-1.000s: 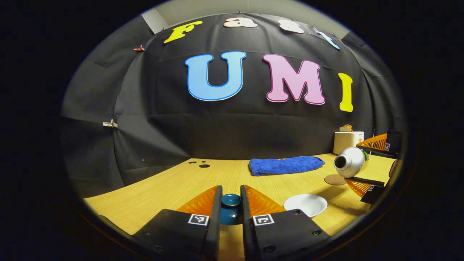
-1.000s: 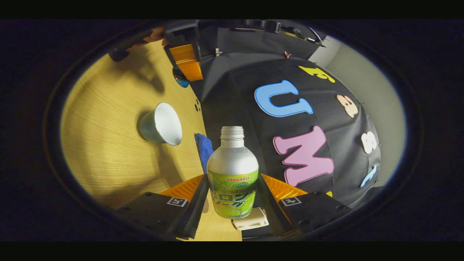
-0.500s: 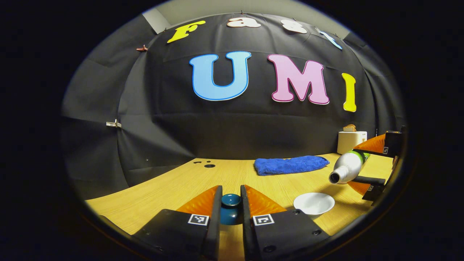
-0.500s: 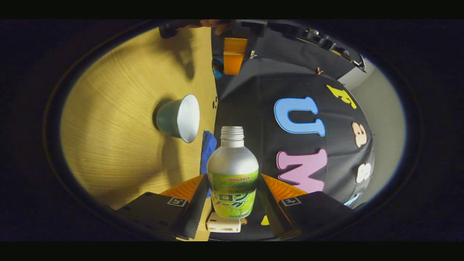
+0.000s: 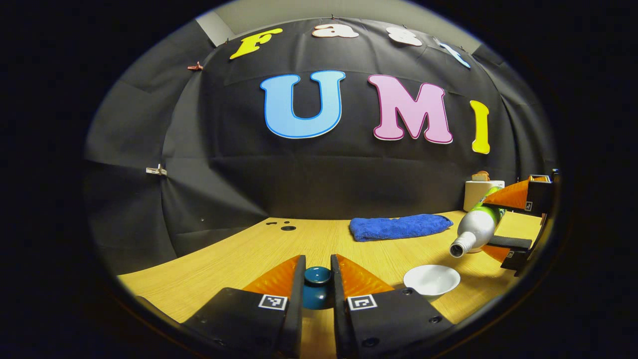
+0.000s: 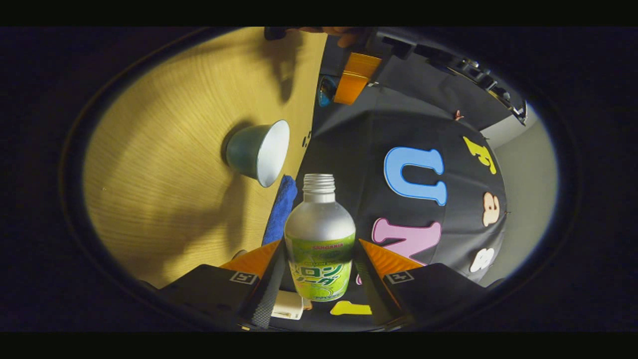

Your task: Open the teacup lid with one hand, grasp the water bottle and pour water into the teacup with the other hand; after pouring, place the water bottle on the coaster and then close the teacup lid.

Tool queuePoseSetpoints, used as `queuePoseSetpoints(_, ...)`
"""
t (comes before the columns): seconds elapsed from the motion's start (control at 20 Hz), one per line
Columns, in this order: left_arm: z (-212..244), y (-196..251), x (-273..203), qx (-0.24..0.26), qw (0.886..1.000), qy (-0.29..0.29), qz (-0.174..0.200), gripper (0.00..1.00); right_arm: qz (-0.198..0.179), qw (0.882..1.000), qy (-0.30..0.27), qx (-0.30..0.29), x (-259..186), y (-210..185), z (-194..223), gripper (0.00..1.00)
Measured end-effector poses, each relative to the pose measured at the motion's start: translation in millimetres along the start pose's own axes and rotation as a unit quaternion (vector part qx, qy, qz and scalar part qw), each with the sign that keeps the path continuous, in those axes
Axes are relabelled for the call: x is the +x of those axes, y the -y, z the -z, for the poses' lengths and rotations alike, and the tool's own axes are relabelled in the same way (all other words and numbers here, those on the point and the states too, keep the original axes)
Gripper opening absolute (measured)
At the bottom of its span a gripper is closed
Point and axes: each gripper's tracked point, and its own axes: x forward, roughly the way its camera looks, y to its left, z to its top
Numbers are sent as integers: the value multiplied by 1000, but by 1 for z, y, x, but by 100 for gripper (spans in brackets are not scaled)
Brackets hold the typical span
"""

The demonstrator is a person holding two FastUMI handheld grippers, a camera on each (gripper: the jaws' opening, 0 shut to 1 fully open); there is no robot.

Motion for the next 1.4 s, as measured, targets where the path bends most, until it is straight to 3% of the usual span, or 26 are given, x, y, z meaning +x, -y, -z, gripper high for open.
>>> queuePoseSetpoints(0.7, 0, -1, 0, 0, 1000, 0, 0, 30, -9, 998, 12, -59, 3, 1, 3, 77)
queuePoseSetpoints(1.4, 0, -1, 0, 0, 1000, 0, 1, 30, 14, 988, 28, -151, 5, 31, 4, 77)
